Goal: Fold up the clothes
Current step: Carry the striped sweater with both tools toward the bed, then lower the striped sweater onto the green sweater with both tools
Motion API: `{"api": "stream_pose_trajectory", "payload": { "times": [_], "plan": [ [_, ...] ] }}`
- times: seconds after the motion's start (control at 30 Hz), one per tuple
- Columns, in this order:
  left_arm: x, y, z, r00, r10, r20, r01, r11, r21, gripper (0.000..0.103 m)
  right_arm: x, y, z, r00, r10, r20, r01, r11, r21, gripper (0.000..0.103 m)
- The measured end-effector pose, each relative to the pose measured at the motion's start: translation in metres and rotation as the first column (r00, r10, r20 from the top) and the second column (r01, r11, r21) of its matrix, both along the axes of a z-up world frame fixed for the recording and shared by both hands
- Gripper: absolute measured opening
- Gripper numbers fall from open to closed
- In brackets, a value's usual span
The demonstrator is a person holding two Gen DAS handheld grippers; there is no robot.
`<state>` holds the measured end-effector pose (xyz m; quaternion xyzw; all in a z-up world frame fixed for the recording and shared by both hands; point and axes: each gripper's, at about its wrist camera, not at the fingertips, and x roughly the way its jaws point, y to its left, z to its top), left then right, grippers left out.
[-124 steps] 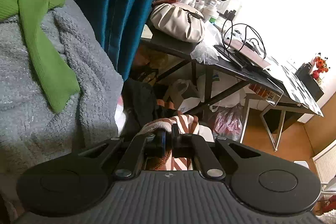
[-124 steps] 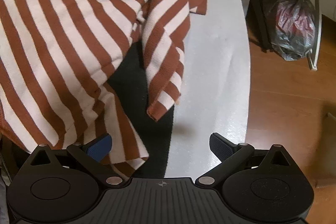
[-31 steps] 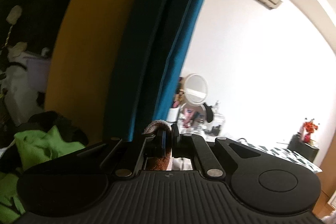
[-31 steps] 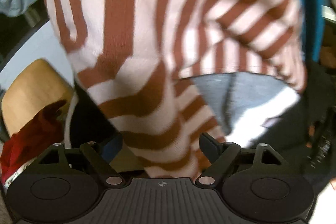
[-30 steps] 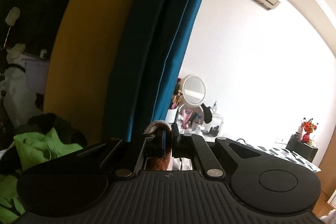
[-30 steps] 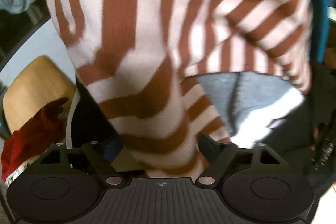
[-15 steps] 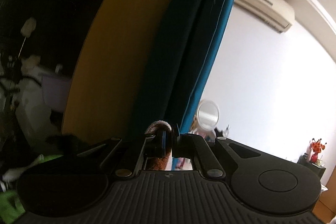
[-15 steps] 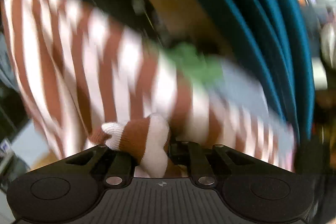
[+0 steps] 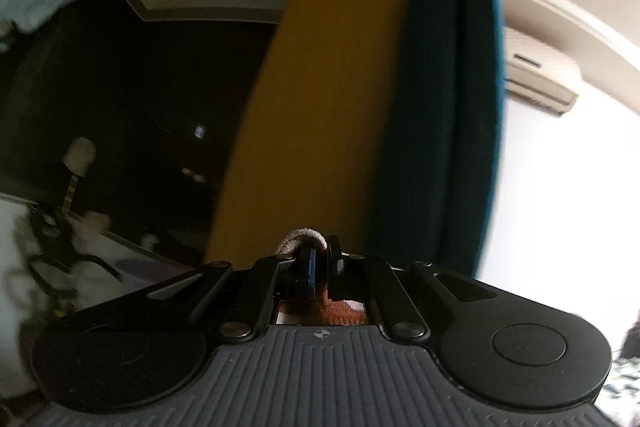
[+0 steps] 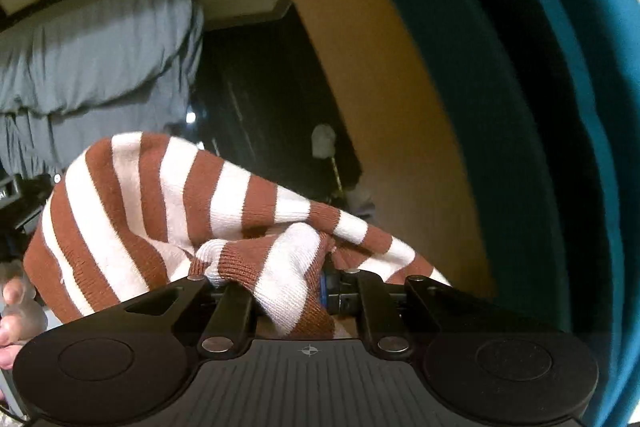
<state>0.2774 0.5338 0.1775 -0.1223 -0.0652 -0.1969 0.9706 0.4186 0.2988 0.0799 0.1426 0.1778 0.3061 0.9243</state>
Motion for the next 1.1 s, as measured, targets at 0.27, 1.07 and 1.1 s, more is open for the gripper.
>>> {"api": "stream_pose_trajectory", "payload": {
  "times": [0.27,1.07,1.1],
  "plan": [
    [0.066,0.03,-0.086,0.963,0.091,-0.253,-0.045,0.982,0.181,0.005,0.034,0.059,-0.051,0.993,-0.014,-0.116,-0.002,0.991,-0.134,0.011],
    [0.068,0.084,-0.204,0.854,-0.106,-0.51,0.21,0.966,0.151,0.085,0.025,0.122,-0.13,0.961,-0.021,-0.276,-0.06,0.958,-0.281,0.012],
    [0.07,0.079,-0.206,0.858,-0.074,-0.509,0.198,0.961,0.194,0.085,0.025,0.122,-0.129,0.961,-0.022,-0.277,-0.059,0.958,-0.282,0.012]
  ]
}}
